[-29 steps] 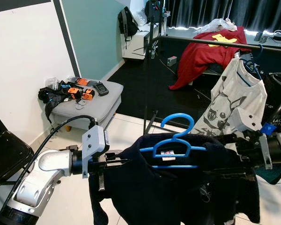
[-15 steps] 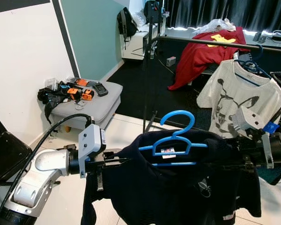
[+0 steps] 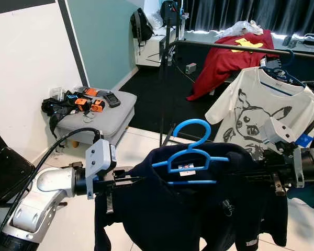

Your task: Hang hanger

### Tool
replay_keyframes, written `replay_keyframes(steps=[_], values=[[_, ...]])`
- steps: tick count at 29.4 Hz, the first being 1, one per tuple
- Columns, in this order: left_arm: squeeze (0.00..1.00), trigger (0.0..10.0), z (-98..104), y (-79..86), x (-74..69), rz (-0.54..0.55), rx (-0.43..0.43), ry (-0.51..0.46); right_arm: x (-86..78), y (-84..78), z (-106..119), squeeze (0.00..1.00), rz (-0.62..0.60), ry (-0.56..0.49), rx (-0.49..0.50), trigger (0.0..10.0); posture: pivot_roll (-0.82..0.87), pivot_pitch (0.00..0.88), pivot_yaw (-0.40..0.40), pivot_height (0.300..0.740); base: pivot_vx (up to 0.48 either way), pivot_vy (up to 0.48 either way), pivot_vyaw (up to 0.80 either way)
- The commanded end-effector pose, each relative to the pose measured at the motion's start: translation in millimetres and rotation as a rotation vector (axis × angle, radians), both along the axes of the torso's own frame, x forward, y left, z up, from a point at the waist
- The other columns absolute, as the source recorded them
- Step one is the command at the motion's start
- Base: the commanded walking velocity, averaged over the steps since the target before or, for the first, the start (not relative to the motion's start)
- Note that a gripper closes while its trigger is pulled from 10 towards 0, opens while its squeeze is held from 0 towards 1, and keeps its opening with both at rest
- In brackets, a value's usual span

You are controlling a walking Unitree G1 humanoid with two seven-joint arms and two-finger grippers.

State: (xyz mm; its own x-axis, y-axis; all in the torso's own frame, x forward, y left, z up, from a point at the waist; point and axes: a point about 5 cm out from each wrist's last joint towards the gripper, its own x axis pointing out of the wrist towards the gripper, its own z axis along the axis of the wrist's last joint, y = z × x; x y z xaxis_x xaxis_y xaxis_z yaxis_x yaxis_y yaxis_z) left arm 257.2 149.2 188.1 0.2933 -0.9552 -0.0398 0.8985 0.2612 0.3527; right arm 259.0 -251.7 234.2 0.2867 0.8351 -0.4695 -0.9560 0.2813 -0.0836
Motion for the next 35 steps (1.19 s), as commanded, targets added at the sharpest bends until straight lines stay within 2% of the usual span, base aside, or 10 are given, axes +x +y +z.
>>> replay_keyframes(steps=[1,3,4,6,7,16,23,31,34,35], values=[[0.93,0.0,3,-6.6,-3.4,-0.065,-0.024,0.000,-0.7,13.4,1,0.00,0.060,-0.006,0.046,0.0,-0.12,0.013,0.031,0.740,0.000,0.000,0.00],[1.00,0.0,3,-6.5,-3.7,-0.067,-0.031,0.012,-1.0,15.6,0,0.00,0.068,-0.002,0.053,0.0,-0.12,0.011,0.027,0.740,0.000,0.000,0.00],[1.00,4.6,1,-5.1,-3.3,-0.053,-0.034,0.021,-0.7,18.5,-1,0.00,0.072,-0.001,0.065,0.0,-0.12,0.011,0.025,0.740,0.000,0.000,0.00],[1.00,4.6,1,-5.1,-3.3,-0.053,-0.034,0.021,-0.7,18.5,-1,0.00,0.072,-0.001,0.065,0.0,-0.12,0.011,0.025,0.740,0.000,0.000,0.00],[1.00,10.0,-2,-2.3,-2.8,-0.031,-0.038,0.031,0.2,21.2,-3,0.00,0.071,0.000,0.078,0.0,-0.12,0.008,0.022,0.740,0.000,0.000,0.00],[1.00,10.0,-17,41.0,-1.1,0.222,-0.025,0.040,0.9,21.6,-25,0.00,0.015,0.037,0.084,0.0,-0.11,0.000,0.016,0.740,0.000,0.000,0.00],[1.00,10.0,-17,63.1,-3.7,0.328,-0.050,0.042,3.4,11.2,-36,0.00,-0.061,0.034,0.017,0.0,-0.11,0.000,0.013,0.740,0.000,0.000,0.00],[1.00,10.0,-21,82.6,-8.8,0.439,-0.104,0.059,15.7,-2.9,-49,0.00,-0.262,0.002,0.033,0.0,-0.11,0.000,0.012,0.740,0.000,0.000,0.00],[1.00,10.0,-21,82.6,-8.8,0.439,-0.104,0.059,15.7,-2.9,-49,0.00,-0.262,0.002,0.033,0.0,-0.11,0.000,0.012,0.740,0.000,0.000,0.00],[1.00,10.0,-25,92.1,-4.8,0.551,-0.121,0.053,25.4,-7.9,-51,0.00,-0.380,-0.026,0.068,0.0,-0.11,0.000,0.010,0.740,0.000,0.000,0.00]])
